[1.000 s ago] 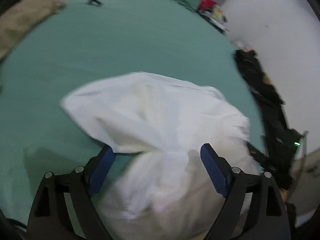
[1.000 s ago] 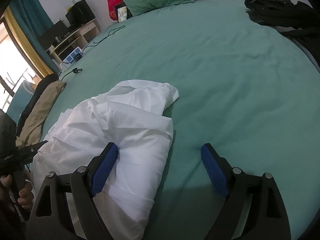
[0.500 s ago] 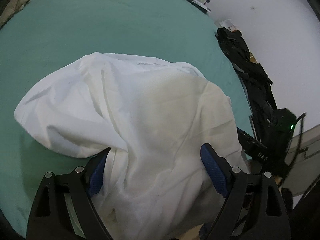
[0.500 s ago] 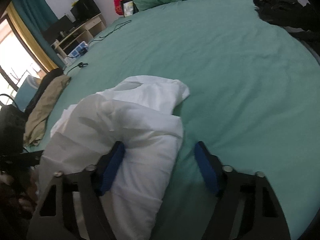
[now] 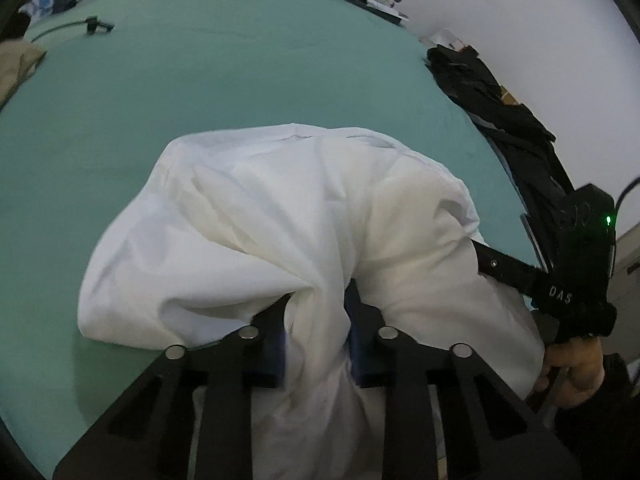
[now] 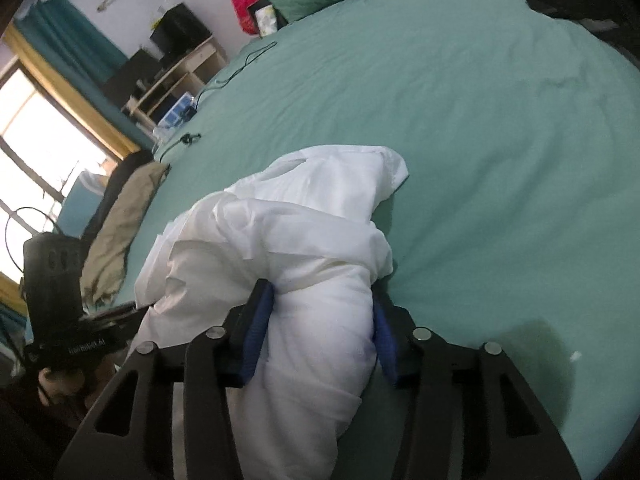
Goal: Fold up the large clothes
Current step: 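Grasp the jacket bundle with the left gripper while the right gripper grasps it too, then lift the bundle with both grippers and carry it toward the beige cloth, then lower the bundle onto the beige cloth and open both grippers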
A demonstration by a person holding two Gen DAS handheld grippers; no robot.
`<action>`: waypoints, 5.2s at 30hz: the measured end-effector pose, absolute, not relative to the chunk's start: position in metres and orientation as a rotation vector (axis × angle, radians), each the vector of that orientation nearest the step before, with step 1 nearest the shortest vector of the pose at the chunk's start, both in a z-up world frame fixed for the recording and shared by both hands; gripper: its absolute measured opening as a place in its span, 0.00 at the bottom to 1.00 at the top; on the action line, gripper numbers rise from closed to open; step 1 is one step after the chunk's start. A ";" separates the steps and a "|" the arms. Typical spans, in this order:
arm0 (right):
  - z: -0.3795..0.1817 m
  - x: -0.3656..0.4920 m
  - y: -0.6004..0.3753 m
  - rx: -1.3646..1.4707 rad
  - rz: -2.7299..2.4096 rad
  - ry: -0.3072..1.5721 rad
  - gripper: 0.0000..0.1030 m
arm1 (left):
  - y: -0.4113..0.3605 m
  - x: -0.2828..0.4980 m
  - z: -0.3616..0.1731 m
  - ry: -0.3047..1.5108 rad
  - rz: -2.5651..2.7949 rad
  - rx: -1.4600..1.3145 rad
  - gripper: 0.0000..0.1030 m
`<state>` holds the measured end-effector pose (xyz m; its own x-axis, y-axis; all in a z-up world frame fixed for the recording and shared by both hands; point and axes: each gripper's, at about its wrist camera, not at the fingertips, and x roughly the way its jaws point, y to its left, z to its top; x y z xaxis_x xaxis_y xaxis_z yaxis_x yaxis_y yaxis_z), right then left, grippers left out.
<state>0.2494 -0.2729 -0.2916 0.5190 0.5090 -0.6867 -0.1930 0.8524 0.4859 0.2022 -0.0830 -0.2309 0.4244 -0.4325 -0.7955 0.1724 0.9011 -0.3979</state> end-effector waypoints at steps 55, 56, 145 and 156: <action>-0.208 0.204 -0.246 0.353 0.475 0.763 0.19 | -0.045 0.154 -0.153 0.887 -0.571 -0.423 0.18; -0.203 0.203 -0.245 0.350 0.477 0.750 0.19 | -0.042 0.152 -0.144 0.871 -0.572 -0.421 0.18; -0.244 0.309 -0.053 -0.037 0.509 0.937 0.54 | 0.163 0.254 -0.170 1.018 0.073 -0.248 0.28; -0.235 0.259 -0.078 -0.042 0.471 0.968 0.60 | 0.145 0.202 -0.143 0.949 0.050 -0.287 0.28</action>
<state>0.2595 -0.0777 -0.2351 0.4744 0.3663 -0.8005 -0.4035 0.8987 0.1721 0.2025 0.1451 -0.1425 0.5843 -0.0833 -0.8073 -0.1673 0.9610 -0.2203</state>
